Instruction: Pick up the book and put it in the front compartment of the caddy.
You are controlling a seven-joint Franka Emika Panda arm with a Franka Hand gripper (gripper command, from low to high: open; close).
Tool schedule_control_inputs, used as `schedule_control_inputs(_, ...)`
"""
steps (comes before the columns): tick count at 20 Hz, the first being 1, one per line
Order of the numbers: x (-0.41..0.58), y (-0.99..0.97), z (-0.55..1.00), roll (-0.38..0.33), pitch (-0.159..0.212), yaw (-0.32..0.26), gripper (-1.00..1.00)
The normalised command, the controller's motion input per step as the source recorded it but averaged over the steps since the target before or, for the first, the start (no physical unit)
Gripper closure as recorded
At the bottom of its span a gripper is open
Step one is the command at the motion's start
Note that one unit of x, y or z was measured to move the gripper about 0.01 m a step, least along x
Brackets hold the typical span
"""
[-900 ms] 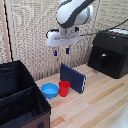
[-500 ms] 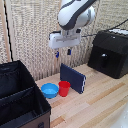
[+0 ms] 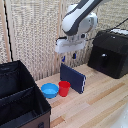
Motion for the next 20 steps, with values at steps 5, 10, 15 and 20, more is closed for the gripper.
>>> schedule_control_inputs(5,0.104,-0.17,-0.37,-0.029,0.000,0.082,-1.00)
schedule_control_inputs(10,0.042,-0.21,-0.34,-0.062,0.006,0.088,-1.00)
schedule_control_inputs(15,0.026,-0.19,-0.27,-0.071,0.010,0.116,-1.00)
schedule_control_inputs(20,0.091,-0.11,-0.15,-0.064,0.013,0.190,1.00)
